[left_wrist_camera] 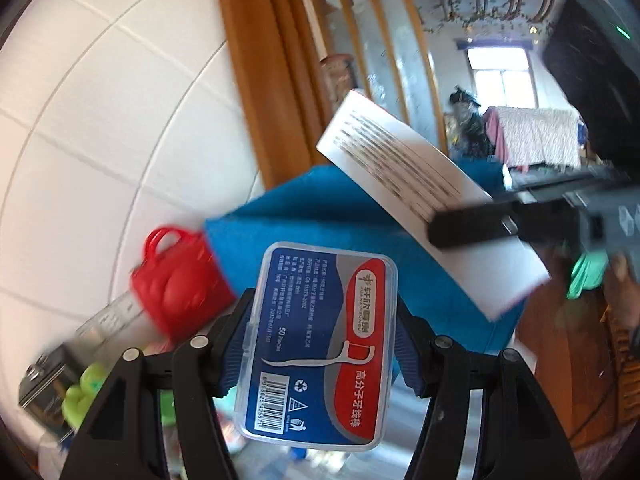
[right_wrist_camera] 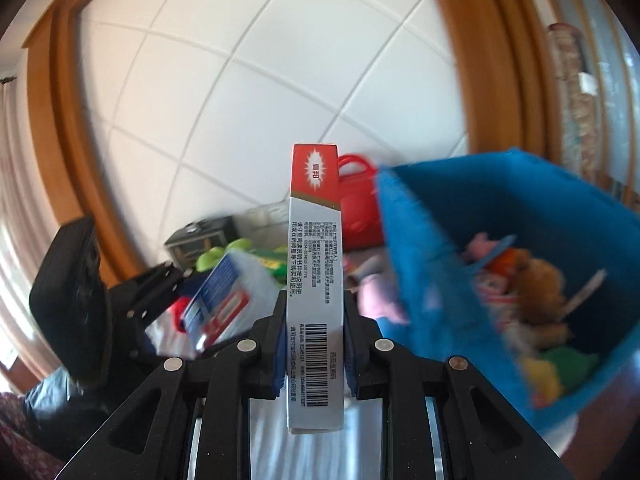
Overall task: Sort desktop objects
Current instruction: 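Carry both boxes over the blue crate and open both tools to drop them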
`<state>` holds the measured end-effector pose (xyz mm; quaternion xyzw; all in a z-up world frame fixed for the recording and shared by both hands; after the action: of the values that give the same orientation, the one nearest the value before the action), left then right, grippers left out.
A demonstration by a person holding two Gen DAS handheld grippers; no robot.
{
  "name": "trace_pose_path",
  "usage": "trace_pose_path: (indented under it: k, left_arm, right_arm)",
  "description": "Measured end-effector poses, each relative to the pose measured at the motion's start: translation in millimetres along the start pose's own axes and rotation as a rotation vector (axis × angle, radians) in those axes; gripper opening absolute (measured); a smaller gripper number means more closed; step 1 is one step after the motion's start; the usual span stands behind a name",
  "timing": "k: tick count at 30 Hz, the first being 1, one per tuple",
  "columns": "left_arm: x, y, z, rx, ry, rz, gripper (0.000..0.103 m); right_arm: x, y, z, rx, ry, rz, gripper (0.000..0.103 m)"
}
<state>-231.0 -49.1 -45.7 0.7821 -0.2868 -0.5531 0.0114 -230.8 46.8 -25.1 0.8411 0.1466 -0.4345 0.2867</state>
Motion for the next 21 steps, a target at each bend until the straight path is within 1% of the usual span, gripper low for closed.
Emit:
trace_pose_path:
  k: [1,5,9,11,16,18,19,20,21]
  left_arm:
    - [-18.5,-5.8,11.4,0.004,-0.016,-0.008,0.061]
    - [-71.5,-22.5,52.0,-0.01,-0.054,-0.035,0.062]
    - [-113.6,-38.5,97.8,-0.053,-0.051,-0.041,0.062]
    - [-127.0,-47.1,119.0,-0.047,-0.029,-0.038,0.062]
    - [-149.8,-65.6,159.2,-0.066,0.027,-0.015,0.062]
    - [-154.5,-70.9,170.8,-0.078,0.051,-0.016,0.063]
    - [-157.7,-72.5,177.1,-0.086,0.064,-0.014,0.063]
    - [-159.7,-73.2,181.9,-0.11,0.079,-0.013,0.067]
    - [-161.0,-73.9,184.0,-0.137,0.085,-0.011,0.074]
  right_arm:
    - [-5.9,-10.0,-10.0,0.014,-0.02,0.001,0.022]
    - [-35.6,-59.2,-41.7,0.083,-0.082,0.007,0.022]
    - [-63.1,-116.2,-50.6,0.146,-0.109,0.032,0.022]
    - [-74.3,-147.5,-49.8,0.171,-0.106,0.064,0.022]
    - [-91.3,-192.4,-43.9,0.21,-0.116,0.102,0.023]
    - [-93.8,-207.0,-42.7,0.205,-0.115,0.123,0.024]
    - [-94.6,-212.4,-41.4,0.207,-0.113,0.137,0.025]
    - [-95.4,-219.9,-39.3,0.209,-0.11,0.152,0.035]
    - [-96.0,-226.6,-37.5,0.207,-0.103,0.164,0.046]
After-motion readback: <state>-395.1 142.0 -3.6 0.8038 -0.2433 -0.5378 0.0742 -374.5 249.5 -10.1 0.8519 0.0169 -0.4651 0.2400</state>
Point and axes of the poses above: each gripper's, at about its wrist camera, not at the fingertips, and z roughly the way its jaws point, y to its left, x to its underside, the point moved 3 cm from there along z, roughly the way its jaws point, and after that the axes turned 9 degrees about z, right-handed, at the moved point
